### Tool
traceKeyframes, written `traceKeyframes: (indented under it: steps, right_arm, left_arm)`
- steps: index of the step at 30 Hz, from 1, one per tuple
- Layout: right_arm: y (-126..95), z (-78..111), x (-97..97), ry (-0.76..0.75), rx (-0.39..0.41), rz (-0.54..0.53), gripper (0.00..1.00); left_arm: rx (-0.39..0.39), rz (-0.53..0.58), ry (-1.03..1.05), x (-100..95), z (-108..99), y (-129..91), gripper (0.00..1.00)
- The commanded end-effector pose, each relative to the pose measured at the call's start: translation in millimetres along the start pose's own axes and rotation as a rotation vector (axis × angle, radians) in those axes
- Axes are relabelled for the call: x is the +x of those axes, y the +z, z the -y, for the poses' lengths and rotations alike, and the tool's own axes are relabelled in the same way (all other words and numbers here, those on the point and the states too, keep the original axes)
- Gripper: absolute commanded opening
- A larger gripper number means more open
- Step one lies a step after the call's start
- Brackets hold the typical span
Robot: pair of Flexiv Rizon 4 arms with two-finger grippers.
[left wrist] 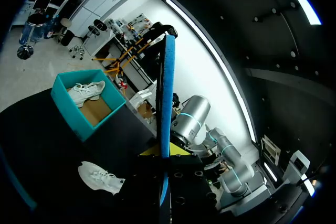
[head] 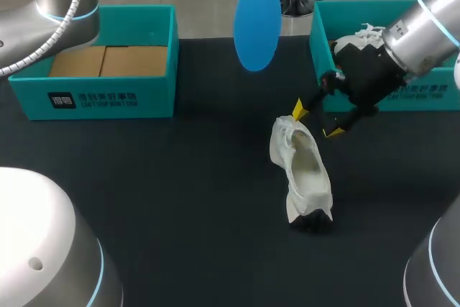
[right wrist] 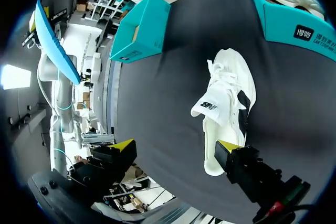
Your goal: Take the shoe out of the shoebox, open the shoe tongue, remove and reinsert the insole, then place the shoe into the shoebox
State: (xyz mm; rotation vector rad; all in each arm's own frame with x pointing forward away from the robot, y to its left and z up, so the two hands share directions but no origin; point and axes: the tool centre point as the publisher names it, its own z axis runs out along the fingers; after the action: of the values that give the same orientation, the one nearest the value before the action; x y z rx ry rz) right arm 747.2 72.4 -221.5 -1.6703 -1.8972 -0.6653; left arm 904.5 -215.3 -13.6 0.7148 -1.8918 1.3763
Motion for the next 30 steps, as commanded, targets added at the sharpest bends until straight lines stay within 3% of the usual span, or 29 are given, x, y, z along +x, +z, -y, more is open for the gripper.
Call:
traceKeyframes:
  steps: [1,5,9,25,30]
  right_arm:
    - [-2,12.4,-8.1,0.109,-0.147,-0.374,1.0]
    - [-4,11.5,8.5,0.152,-0.177,-0.479,1.0]
    - [-5,6.0,22.5,0.174,-0.149,-0.523,1.0]
    - [-11,-18.0,63.1,0.267,0.019,-0.517,1.0]
    - [-14,-28.9,74.3,0.271,0.025,-0.504,1.0]
  left_arm:
    - [0.001,-0.001,0.001,-0.5,-1,0,0.0]
    - [0.001,-0.001,0.001,-0.5,-1,0,0.0]
    - [0.001,-0.001,0.001,-0.5,-1,0,0.0]
    - [0.001,-0.001,0.001,-0.5,-1,0,0.0]
    - [0.001,-0.001,0.001,-0.5,-1,0,0.0]
